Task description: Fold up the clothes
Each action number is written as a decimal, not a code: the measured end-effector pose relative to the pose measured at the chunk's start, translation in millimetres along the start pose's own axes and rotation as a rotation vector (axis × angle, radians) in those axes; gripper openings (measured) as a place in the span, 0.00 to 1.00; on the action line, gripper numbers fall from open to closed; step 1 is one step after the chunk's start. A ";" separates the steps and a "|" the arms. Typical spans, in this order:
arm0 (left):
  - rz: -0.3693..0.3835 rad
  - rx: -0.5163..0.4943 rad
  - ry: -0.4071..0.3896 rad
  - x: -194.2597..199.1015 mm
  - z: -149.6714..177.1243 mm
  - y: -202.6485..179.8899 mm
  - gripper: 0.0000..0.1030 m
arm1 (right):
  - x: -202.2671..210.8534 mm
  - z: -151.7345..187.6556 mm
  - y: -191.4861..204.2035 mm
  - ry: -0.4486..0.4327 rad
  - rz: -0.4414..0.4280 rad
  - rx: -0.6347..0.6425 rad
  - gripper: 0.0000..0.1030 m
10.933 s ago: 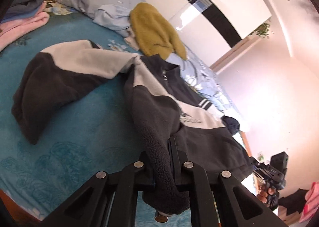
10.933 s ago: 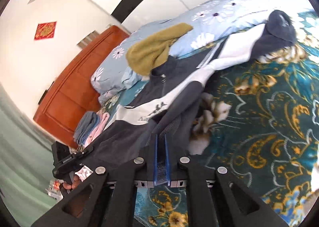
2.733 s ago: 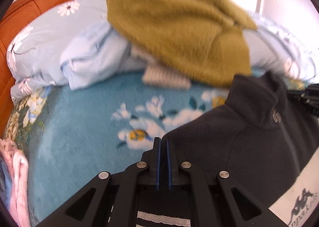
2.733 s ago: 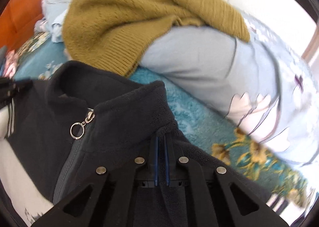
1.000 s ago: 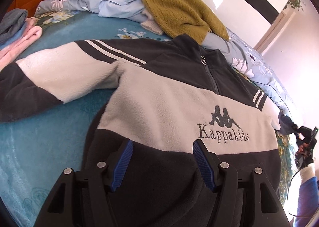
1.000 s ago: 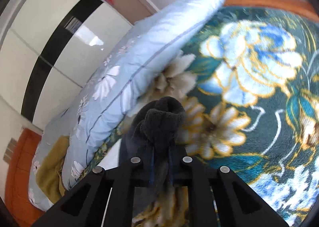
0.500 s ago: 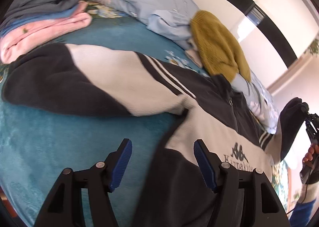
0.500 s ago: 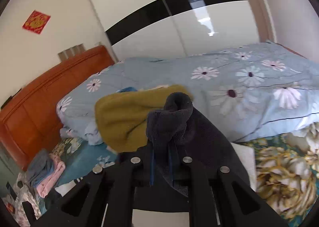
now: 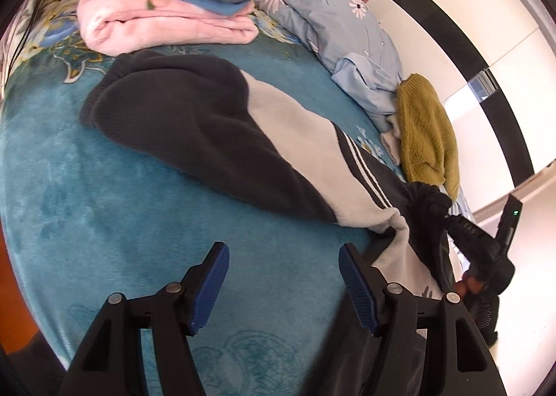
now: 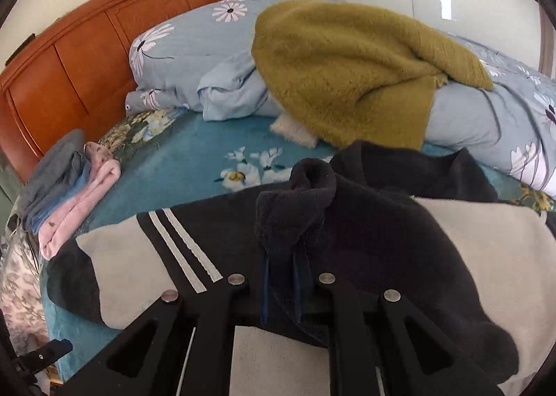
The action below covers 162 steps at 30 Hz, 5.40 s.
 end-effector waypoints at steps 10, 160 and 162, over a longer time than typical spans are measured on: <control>0.007 0.014 0.034 -13.1 3.6 2.5 0.68 | -10.8 10.7 39.9 0.019 0.001 0.121 0.14; -0.029 -0.262 0.083 -102.4 31.1 -98.8 0.71 | 53.3 44.5 -123.7 0.016 -0.283 -0.459 0.53; -0.007 -0.235 0.085 -103.6 28.3 -98.2 0.71 | 51.6 39.2 -120.8 0.019 -0.269 -0.441 0.32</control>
Point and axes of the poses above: each gripper's, at about its wrist camera, not at the fingertips, and x roughly against the way its jaws point, y to its left, z to its underside, the point moved 6 cm from there along -x, roughly the way its jaws point, and after that the axes turned 6 degrees about z, right-handed, at the moved point
